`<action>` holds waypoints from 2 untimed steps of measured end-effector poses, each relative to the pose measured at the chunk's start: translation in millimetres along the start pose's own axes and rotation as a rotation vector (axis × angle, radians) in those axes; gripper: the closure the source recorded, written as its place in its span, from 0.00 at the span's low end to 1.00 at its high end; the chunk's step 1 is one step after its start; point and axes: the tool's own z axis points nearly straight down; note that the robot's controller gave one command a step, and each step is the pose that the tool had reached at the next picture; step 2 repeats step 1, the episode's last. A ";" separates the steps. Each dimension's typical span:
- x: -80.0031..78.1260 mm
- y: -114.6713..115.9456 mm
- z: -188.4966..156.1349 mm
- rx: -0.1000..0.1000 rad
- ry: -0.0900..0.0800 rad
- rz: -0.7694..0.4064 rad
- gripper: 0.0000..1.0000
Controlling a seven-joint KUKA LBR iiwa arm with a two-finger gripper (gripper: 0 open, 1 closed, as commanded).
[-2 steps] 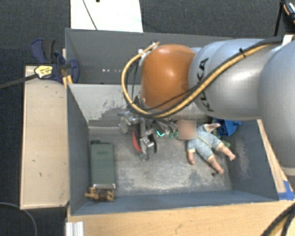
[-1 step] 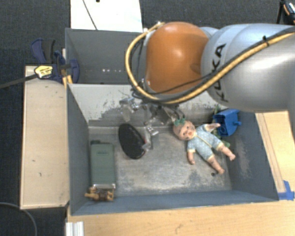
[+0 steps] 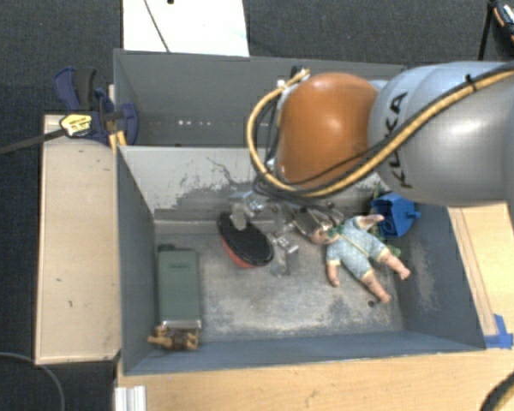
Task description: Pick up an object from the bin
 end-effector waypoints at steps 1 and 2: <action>9.4 -22.0 49.8 -0.002 0.008 -0.047 1.00; 9.4 -22.0 49.8 -0.002 0.008 -0.047 1.00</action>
Offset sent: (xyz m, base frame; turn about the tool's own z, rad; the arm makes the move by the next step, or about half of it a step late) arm 0.0000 0.0000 0.0000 0.0000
